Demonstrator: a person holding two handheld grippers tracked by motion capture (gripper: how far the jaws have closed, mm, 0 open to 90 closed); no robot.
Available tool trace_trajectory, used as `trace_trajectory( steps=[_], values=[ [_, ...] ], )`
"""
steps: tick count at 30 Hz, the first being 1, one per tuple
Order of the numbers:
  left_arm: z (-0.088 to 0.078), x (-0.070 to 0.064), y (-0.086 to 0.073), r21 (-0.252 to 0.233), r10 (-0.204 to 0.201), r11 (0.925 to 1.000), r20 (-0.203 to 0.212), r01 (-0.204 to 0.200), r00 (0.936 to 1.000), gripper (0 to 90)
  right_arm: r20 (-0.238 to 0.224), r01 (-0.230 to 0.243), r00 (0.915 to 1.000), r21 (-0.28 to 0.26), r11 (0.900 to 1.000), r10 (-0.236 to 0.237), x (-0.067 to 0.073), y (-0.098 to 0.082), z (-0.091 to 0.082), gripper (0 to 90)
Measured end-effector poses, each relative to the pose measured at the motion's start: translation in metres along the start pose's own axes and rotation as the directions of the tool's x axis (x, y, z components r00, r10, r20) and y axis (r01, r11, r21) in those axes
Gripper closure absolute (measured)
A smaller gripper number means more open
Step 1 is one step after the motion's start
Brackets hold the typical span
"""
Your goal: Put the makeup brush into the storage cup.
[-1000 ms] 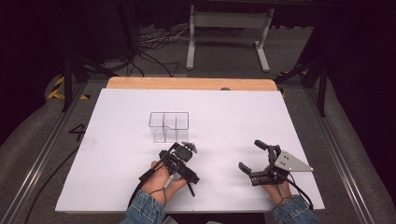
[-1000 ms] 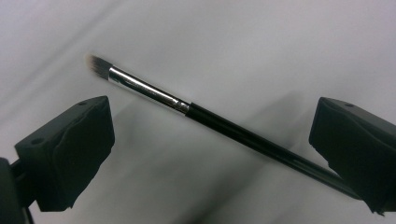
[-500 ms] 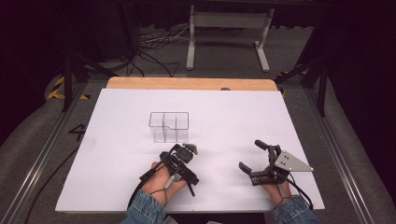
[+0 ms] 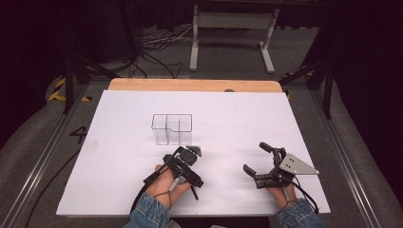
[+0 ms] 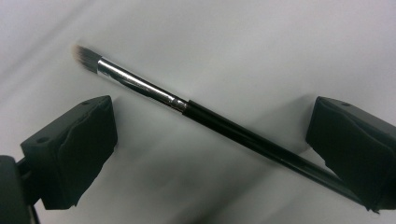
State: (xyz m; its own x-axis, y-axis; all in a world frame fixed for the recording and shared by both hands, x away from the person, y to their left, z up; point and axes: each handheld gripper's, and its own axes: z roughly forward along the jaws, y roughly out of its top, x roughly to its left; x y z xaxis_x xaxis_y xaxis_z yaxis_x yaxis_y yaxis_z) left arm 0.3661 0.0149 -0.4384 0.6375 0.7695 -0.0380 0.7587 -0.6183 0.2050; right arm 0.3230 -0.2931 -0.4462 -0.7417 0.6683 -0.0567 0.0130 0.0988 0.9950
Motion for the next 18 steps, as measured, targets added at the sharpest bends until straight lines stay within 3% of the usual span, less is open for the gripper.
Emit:
trace_trajectory(
  steps=[8, 18],
  values=[
    [-0.0020, -0.0026, 0.0007, 0.015, -0.017, 0.9997, -0.005, 0.017, 0.9998, 5.9, 0.007, 0.004, 1.0000, 0.006, 1.000, -0.004, 0.0000, -0.0004, 0.0004, 1.8],
    [-0.0046, -0.0065, 0.0049, 0.059, 0.005, 0.9982, -0.001, -0.005, 1.0000, 14.7, 0.004, 0.007, 1.0000, 0.010, 1.000, -0.007, 0.0003, -0.0007, 0.0007, 1.9]
  ],
)
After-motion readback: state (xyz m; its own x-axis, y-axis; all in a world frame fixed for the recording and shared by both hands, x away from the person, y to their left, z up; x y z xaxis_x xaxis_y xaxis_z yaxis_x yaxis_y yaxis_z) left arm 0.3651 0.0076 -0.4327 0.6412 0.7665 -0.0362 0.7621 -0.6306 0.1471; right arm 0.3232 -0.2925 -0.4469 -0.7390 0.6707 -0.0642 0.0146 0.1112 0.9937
